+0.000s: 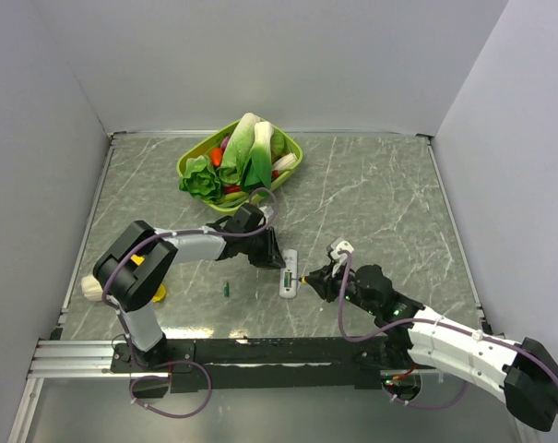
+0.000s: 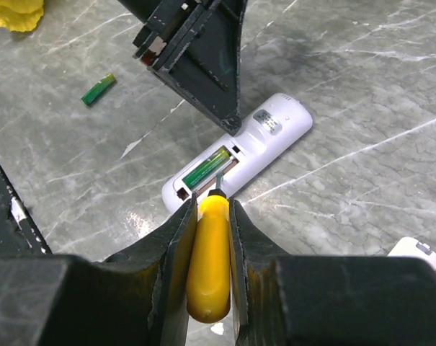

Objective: Unload the batteries from the remote control

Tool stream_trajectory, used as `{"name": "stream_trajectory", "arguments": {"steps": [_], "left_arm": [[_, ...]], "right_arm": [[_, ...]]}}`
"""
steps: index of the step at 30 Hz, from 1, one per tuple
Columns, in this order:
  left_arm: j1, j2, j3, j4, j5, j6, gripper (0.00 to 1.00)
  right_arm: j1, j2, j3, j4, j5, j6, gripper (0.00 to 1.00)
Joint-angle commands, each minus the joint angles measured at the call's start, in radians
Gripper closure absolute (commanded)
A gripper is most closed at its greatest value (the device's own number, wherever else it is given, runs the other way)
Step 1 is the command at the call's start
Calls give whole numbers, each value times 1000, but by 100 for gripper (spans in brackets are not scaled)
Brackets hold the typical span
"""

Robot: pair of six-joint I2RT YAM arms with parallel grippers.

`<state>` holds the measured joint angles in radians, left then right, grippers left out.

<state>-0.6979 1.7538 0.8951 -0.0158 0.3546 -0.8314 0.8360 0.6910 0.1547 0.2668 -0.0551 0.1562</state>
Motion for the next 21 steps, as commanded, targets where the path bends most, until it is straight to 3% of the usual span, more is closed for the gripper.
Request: {"name": "stream_trajectory", "arguments": {"steps": [1, 21], "left_arm": [[-2, 19, 57, -12, 26, 32, 73], [0, -8, 27, 1, 50, 23, 76]], "right_arm": [[28, 19, -12, 78, 43, 0, 100], [52, -44, -20, 92, 54, -17, 100]]}}
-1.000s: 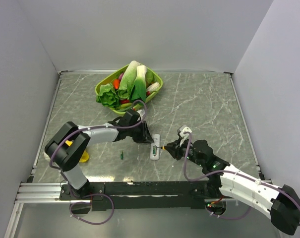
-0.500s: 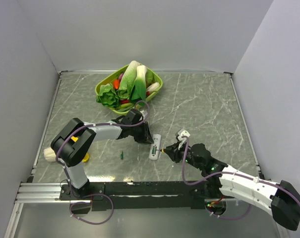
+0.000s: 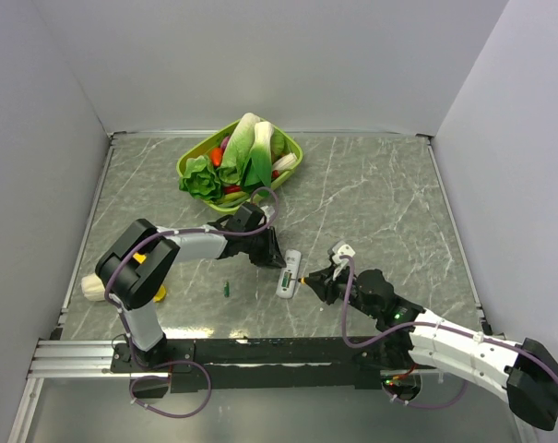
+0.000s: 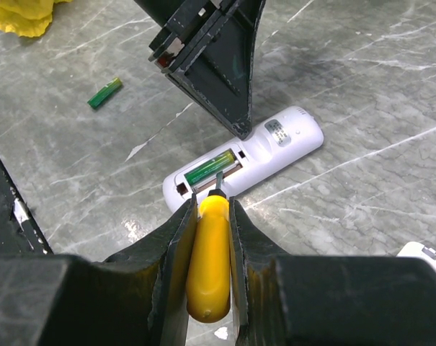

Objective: Unload the batteries from the remote control

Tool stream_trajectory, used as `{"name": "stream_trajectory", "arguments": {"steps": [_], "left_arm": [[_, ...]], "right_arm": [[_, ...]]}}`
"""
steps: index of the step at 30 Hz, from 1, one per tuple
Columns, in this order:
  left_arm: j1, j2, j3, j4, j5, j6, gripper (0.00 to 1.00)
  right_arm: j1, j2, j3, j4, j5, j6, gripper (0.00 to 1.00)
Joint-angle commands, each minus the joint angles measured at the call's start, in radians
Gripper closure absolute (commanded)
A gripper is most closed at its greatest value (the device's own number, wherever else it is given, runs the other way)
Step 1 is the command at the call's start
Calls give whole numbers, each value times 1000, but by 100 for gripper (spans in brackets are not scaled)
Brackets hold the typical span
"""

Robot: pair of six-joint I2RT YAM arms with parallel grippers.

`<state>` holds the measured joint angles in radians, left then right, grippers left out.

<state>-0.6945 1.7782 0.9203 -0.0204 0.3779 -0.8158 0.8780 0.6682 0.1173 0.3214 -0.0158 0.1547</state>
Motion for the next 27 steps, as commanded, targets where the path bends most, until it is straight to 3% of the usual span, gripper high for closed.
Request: {"name": "stream_trajectory", "arguments": {"steps": [1, 12, 27], "left_arm": [[-3, -36, 3, 1, 23, 9, 76], [-5, -71, -17, -49, -47, 20, 77], [-5, -53, -87, 72, 58, -16, 78]], "right_arm": [[10, -22, 21, 33, 14, -15, 100], [9, 14, 7, 76, 33, -10, 100], [10, 41, 16, 94, 22, -7, 100]]}}
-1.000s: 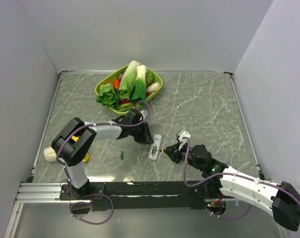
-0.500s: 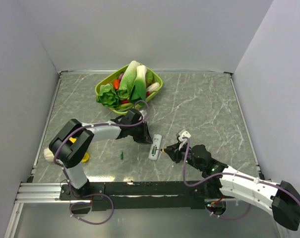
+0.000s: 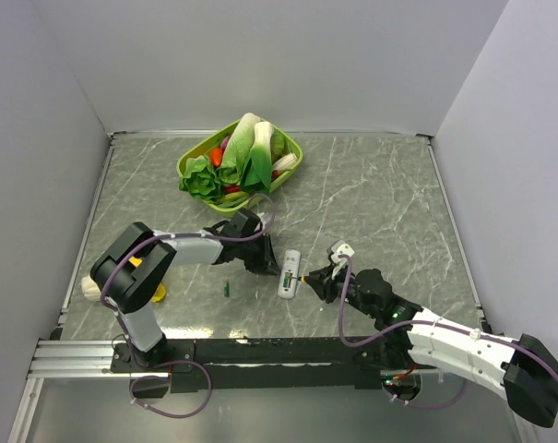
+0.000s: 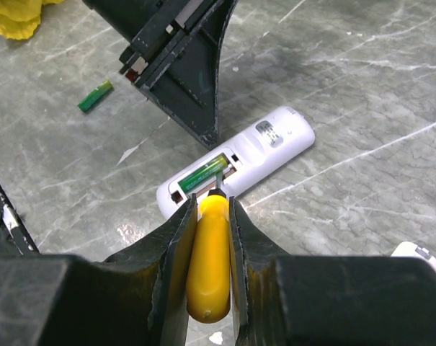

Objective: Unload the batteries from the remote control

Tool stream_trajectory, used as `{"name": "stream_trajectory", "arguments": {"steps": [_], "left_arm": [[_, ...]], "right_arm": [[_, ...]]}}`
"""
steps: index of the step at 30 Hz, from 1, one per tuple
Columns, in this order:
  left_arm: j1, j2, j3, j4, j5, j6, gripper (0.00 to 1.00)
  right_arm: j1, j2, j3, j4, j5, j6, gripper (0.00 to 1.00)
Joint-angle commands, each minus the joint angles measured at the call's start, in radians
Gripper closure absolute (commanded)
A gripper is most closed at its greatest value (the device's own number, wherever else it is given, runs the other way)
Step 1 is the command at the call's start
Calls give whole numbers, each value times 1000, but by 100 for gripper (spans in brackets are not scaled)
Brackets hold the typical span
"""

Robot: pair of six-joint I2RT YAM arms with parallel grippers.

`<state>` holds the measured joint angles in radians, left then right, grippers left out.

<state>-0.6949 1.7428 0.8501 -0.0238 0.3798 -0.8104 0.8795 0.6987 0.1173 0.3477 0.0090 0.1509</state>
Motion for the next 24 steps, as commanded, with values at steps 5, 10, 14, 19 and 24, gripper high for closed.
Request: {"name": "stream_trajectory", "arguments": {"steps": [5, 10, 14, 19, 24], "left_arm": [[-6, -8, -23, 84, 62, -26, 79], [-6, 0, -11, 84, 71, -24, 79], [-11, 4, -16, 88, 68, -29, 79], [-12, 6, -31, 93, 60, -36, 79], [-20, 11, -43, 105, 60, -44, 80]], "right_arm": [[10, 31, 10, 91, -4, -5, 100], [9, 39, -11, 148, -40, 2, 100], [10, 58, -36, 186, -47, 35, 100], [12, 62, -96, 243, -35, 84, 100], [39, 96, -116, 263, -17, 102, 100]]}}
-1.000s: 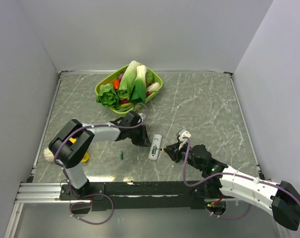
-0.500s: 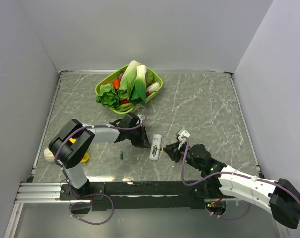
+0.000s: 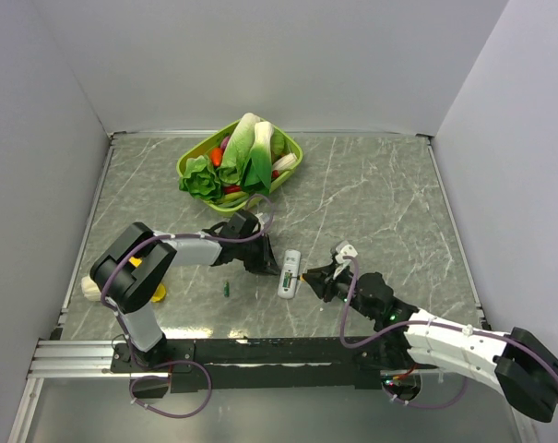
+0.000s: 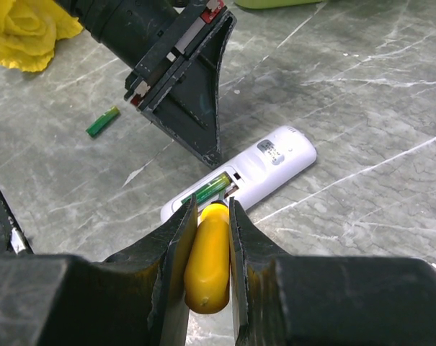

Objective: Unload the batteries from the remote control

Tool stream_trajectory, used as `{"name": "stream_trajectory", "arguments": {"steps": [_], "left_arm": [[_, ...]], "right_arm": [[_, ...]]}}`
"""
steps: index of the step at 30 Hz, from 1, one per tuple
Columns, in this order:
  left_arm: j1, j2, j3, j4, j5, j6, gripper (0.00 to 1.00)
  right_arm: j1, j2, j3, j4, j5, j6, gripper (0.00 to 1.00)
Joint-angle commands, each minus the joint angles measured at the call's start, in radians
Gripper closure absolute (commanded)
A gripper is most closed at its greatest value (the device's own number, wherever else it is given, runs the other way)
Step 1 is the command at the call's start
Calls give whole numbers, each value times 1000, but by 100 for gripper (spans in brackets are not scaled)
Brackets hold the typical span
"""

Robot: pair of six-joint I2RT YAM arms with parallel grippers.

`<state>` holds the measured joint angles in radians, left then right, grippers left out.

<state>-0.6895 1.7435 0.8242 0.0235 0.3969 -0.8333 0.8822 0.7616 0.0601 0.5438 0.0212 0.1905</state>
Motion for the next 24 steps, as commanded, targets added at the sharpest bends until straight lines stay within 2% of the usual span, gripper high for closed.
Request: {"name": "stream_trajectory", "arguments": {"steps": [1, 11, 17, 21, 24], "left_arm": [[-25, 11, -19, 58, 43, -26, 80], [-45, 11, -34, 79, 40, -49, 80], [-51, 7, -30, 73, 33, -58, 81], [-56, 2, -36, 75, 23, -66, 81], [-62, 7, -40, 84, 22, -75, 81]], "right_arm": [[46, 39, -57, 71, -23, 73, 100], [70, 85, -123, 133, 10, 116, 100], [69, 53, -89, 64, 0, 127, 100], [69, 28, -143, 169, -15, 168, 100], [70, 31, -134, 179, -15, 188, 100]]}}
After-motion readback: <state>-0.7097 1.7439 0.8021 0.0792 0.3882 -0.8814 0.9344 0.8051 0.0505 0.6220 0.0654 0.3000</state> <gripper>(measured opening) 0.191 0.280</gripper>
